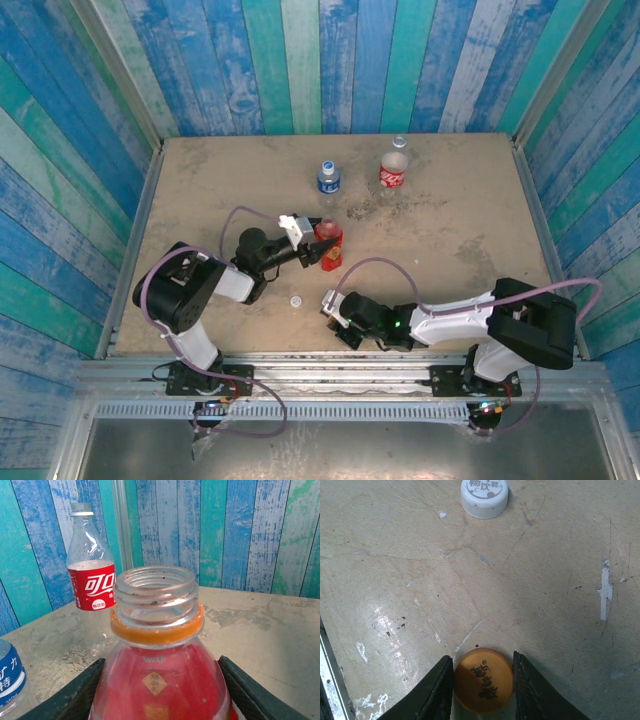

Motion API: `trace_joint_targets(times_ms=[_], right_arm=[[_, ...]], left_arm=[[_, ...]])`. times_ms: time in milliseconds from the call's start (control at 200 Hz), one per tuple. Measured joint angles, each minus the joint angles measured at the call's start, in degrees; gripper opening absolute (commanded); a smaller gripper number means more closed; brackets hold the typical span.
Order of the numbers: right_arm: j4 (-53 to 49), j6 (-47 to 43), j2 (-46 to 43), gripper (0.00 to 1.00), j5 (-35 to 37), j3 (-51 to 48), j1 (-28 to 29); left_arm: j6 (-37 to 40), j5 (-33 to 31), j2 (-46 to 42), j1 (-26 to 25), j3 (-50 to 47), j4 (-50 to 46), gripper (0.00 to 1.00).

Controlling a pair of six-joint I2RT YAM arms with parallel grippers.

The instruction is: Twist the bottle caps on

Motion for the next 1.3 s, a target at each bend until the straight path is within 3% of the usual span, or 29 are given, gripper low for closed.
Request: trace_joint_targets(times_ms=[406,711,1026,1297], right_arm=[[-1.25,-0.15,0.52,0.27,0.57,1.16,0.00],[-9.11,0.09,-8.79,0.28,3.89,2.78,-0.94],[-17.18,-4.31,-18.82,0.28,3.76,10.43,-7.19],[-20.17,-10.54,-19.76,0.28,-0.85,20.09,-14.21]], left_arm=[[0.04,0.02,0.00,0.00,0.00,-0.02,0.57],[0.20,0.04,-0.02,0.00,0.00,-0.07,0.57],[0.24,0.24,-0.02,0.00,0.02,-0.11,0.58],[0.46,0.26,-0.04,0.00,0.04,-0.31,0.58]])
